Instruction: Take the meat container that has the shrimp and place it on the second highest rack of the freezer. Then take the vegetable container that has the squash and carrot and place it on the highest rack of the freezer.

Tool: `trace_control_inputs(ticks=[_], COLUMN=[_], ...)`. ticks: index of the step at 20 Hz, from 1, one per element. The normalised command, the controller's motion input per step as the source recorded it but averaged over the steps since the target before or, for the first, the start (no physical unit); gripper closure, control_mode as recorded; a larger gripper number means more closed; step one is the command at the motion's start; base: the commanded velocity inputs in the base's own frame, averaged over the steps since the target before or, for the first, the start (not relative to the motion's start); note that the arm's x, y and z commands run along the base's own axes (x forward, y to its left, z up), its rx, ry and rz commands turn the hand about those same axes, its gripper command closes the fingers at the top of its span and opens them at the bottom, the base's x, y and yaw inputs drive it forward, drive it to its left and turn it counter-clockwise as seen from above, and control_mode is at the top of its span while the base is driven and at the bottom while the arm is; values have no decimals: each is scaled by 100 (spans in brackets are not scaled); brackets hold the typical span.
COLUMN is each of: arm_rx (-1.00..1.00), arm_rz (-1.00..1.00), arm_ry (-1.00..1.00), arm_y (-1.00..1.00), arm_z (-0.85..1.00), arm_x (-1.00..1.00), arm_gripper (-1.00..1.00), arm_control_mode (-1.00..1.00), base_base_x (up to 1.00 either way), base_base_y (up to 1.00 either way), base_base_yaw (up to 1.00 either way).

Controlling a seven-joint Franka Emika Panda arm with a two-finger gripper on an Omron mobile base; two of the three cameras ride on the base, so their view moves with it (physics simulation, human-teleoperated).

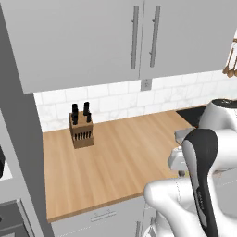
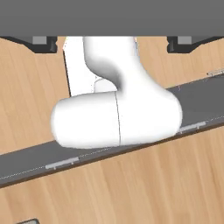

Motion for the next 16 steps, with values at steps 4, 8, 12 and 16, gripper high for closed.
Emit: trace_control_inputs(ticks=[4, 8, 12, 16], arm_rx=[0, 0, 0, 0], arm_rz=[-18, -23, -26, -19], arm_ry=[0, 0, 0, -2], arm_y=[-72, -83, -57, -47], arm_z=[-7, -14, -26, -31], arm_x=[77, 73, 60, 29], arm_gripper=[-100, -100, -100, -100], arm_control_mode=[-100, -100, -100, -100], base_base_x=[0, 0, 0, 0], base_base_y=[0, 0, 0, 0], base_base_yaw=[0, 0, 0, 0])
